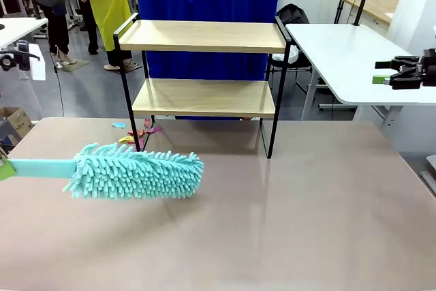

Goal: Clean the shelf.
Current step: Clean the specific section of the Shelf indicated by the human with the Duster, then hand the Duster back to the human.

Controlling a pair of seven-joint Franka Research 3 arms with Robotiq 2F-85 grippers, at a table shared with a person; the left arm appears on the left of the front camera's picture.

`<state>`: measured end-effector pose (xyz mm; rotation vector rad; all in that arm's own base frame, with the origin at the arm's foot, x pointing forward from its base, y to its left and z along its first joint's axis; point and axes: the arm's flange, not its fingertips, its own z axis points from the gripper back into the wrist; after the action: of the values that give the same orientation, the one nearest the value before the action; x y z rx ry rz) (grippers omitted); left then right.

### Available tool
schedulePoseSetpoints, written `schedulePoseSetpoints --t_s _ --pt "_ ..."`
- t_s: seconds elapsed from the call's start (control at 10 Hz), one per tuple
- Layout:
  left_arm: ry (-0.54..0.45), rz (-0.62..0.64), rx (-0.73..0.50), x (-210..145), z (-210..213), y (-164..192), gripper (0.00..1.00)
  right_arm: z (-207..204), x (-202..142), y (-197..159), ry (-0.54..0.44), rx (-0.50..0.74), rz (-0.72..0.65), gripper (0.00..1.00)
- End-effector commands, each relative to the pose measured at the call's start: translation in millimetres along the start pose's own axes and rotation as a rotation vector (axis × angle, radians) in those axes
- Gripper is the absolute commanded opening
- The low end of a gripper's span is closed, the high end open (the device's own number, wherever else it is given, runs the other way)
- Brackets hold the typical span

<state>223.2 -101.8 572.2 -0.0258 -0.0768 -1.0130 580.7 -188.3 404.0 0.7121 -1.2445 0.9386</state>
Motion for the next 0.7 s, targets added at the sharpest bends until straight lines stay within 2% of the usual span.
schedulePoseSetpoints --t_s 0.0,0.1,0.2,0.6 --pt "-0.017 -0.081 0.027 33 5 1 0.13 -1 3 1 -0.004 -0.001 0.005 1.00" --pt "-0.032 -0.114 0.076 48 -1 -3 0.13 -1 3 1 -0.004 -0.001 0.005 1.00" --pt "0.010 -0.050 0.025 17 3 -9 0.13 -1 3 1 -0.004 -0.001 0.005 1.00" --pt "0.010 -0.050 0.025 17 3 -9 0.13 -1 3 1 -0.004 -0.001 0.005 1.00"
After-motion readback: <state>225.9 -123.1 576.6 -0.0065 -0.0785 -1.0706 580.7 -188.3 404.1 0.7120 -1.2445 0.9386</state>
